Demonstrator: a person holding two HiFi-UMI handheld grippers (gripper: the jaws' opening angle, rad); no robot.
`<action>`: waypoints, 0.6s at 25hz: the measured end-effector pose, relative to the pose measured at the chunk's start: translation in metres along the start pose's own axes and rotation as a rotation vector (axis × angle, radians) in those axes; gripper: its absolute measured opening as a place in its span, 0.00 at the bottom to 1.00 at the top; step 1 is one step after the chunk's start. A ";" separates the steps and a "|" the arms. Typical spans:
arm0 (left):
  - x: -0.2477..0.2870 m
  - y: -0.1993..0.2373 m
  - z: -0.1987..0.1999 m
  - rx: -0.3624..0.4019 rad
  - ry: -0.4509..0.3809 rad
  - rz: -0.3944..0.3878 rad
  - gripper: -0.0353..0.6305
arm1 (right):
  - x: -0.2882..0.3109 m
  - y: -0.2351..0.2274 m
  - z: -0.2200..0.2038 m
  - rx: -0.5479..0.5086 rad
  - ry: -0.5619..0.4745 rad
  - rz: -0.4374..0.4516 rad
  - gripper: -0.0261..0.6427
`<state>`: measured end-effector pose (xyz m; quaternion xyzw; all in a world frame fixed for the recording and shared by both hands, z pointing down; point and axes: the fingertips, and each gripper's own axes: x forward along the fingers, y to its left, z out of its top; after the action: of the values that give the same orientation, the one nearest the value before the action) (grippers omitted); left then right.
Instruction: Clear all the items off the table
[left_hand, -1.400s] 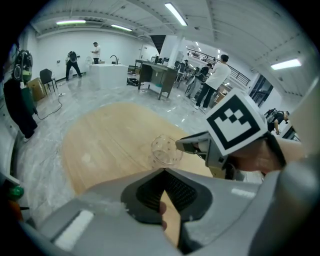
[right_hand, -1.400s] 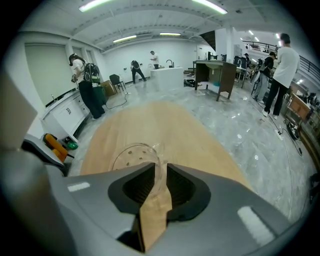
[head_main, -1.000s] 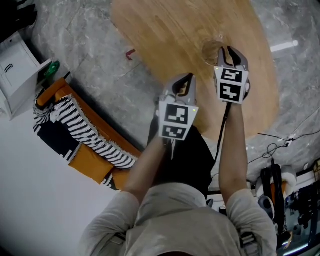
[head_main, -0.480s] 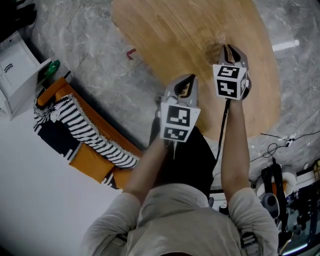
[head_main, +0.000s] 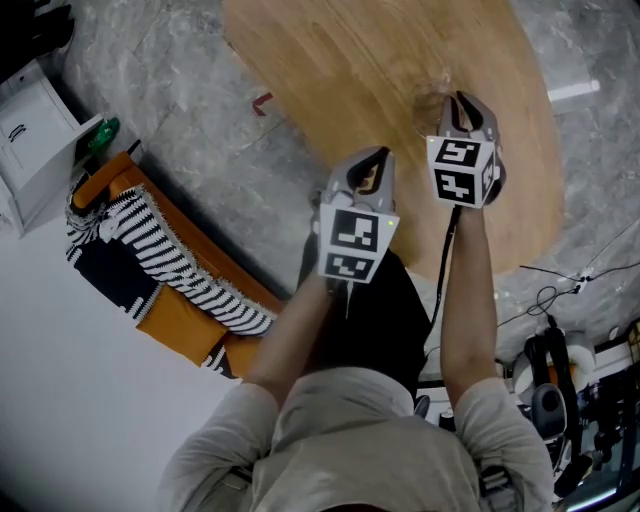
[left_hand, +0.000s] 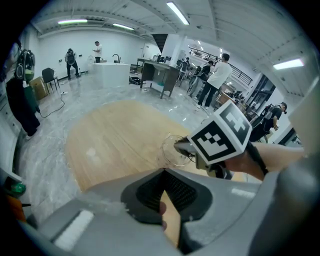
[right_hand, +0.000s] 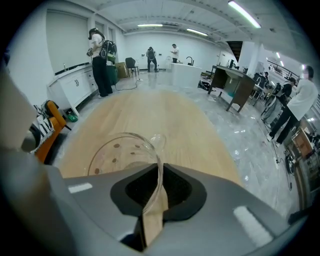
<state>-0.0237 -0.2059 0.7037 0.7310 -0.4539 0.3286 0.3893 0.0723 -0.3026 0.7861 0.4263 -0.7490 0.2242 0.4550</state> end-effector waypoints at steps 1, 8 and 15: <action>-0.001 -0.001 -0.001 0.002 -0.002 0.000 0.08 | -0.003 0.001 0.000 0.000 -0.008 -0.002 0.10; -0.018 -0.006 0.001 0.054 -0.032 0.014 0.08 | -0.038 0.005 0.003 0.044 -0.075 0.002 0.09; -0.047 -0.019 0.011 0.094 -0.076 0.015 0.08 | -0.092 0.015 0.021 0.087 -0.175 -0.008 0.09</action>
<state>-0.0220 -0.1907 0.6545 0.7570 -0.4579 0.3246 0.3346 0.0702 -0.2698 0.6967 0.4663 -0.7739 0.2166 0.3698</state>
